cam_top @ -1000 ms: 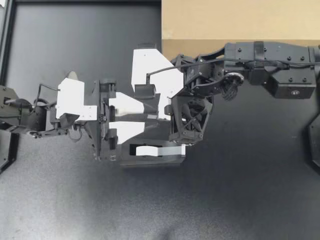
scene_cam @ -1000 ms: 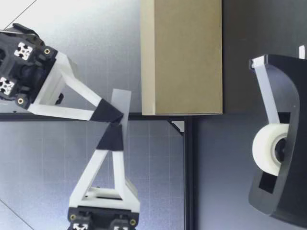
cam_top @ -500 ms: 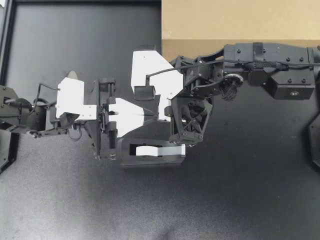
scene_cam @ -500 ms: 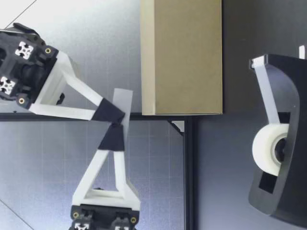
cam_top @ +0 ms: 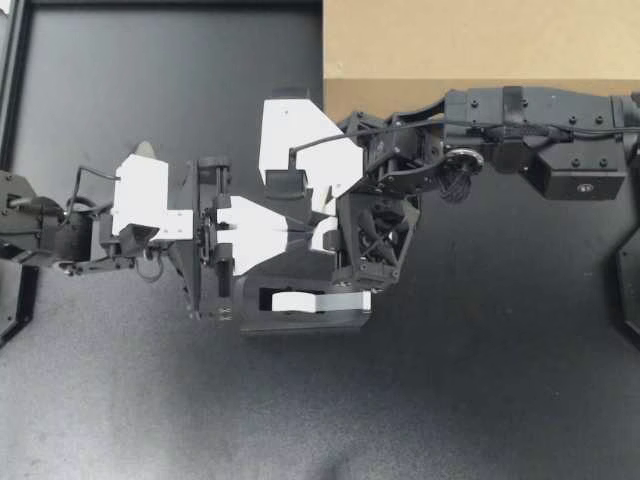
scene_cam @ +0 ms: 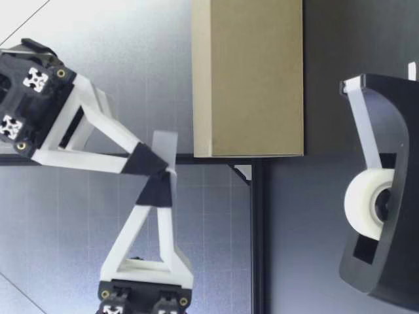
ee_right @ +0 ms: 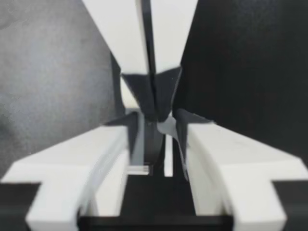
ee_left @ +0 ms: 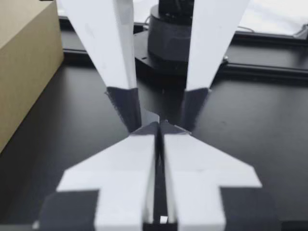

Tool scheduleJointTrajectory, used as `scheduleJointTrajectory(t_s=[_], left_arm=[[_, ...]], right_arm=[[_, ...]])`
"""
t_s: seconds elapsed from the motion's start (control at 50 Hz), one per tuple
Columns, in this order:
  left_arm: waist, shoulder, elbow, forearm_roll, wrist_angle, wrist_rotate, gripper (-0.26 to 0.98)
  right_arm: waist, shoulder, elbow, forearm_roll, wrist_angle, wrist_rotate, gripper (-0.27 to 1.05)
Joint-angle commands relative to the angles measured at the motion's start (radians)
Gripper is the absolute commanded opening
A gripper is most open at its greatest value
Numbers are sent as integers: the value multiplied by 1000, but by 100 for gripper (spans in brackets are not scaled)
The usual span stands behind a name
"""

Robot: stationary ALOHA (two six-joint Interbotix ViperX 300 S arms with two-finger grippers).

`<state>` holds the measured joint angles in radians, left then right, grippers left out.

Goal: Cut a small piece of tape from the tape dispenser then place it on the cardboard box's edge.

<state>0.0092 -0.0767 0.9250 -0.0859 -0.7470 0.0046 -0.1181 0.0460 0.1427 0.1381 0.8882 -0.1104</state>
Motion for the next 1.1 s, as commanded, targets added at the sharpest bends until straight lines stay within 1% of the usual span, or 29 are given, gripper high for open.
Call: scheduleJointTrajectory(t_s=[0.0,0.24,0.3,0.36,0.4,0.44,0.62,0.66,0.74,0.78,0.9,0.98,1.08], left_arm=[[-2,-18,-8,3,-3,-5,-11],[-2,-3,-9,-8,-5,-6,-11],[3,2,-11,-26,-3,-2,-11],[18,9,-12,-60,-6,-3,-11],[34,14,-15,-95,-12,-6,-11],[58,23,-21,-155,-17,-11,-11],[127,51,-71,-436,-37,-38,-11],[140,54,-86,-483,-37,-52,-11],[172,64,-121,-549,-32,-103,-11],[184,71,-133,-561,-29,-133,-11],[218,104,-166,-561,-31,-252,-11],[239,135,-181,-560,-31,-330,-11],[258,173,-201,-540,-29,-416,-11]], right_arm=[[-15,-34,-2,-11,-20,2,46],[-52,-123,87,-23,-103,3,46],[-64,-152,117,-23,-129,2,46],[-78,-181,149,-23,-160,0,46],[-89,-201,173,-25,-184,-3,46],[-101,-225,209,-32,-227,-6,46],[-133,-299,347,-97,-436,2,46],[-143,-311,374,-109,-485,2,46],[-172,-330,431,-126,-584,2,45],[-186,-333,451,-129,-627,2,45],[-229,-324,494,-129,-730,0,40],[-252,-308,514,-132,-785,-2,34],[-281,-287,528,-132,-845,-5,26]])
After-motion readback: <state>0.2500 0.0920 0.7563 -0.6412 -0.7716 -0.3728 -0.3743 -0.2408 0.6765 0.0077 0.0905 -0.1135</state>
